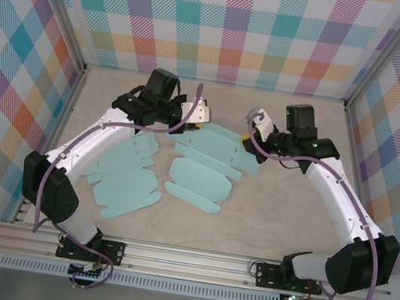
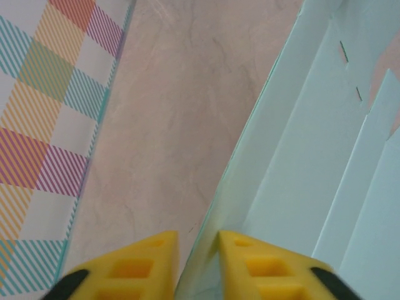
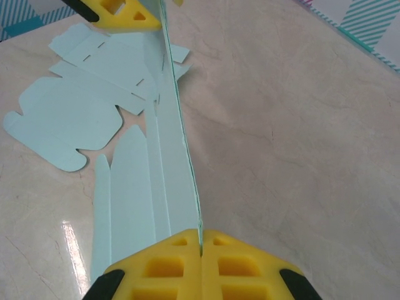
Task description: Fold the paper box
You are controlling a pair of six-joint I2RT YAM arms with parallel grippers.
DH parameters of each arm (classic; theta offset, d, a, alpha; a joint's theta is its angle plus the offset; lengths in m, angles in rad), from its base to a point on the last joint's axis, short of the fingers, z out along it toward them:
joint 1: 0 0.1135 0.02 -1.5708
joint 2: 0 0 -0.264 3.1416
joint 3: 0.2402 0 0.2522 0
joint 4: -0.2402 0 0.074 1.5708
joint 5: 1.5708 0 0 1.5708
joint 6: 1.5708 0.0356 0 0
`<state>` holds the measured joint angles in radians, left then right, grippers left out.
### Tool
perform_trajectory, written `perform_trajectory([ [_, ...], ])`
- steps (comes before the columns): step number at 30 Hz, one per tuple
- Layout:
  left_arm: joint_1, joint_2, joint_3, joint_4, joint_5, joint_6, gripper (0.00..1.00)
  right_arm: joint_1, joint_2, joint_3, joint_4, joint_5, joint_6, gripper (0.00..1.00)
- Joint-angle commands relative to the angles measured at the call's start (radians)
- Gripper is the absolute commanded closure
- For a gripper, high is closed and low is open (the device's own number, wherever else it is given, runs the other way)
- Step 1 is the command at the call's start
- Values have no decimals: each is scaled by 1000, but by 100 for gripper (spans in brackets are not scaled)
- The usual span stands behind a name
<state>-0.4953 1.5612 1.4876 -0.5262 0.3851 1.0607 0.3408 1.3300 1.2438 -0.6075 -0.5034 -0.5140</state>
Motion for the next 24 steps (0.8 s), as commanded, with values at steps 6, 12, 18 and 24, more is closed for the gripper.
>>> perform_trajectory([
  [6,-32,2,-39,17,-59,13,99,6,4,11,16,36,1,100],
  [12,-64,-15,-171,196,-145,-58,100,4,-1,-36,80,139,81,67],
  [18,-130,-53,-316,423,-286,-104,100,1,-64,-85,155,387,440,40],
  [24,-211,-44,-476,670,-483,-62,100,-34,-106,-83,50,440,769,33],
])
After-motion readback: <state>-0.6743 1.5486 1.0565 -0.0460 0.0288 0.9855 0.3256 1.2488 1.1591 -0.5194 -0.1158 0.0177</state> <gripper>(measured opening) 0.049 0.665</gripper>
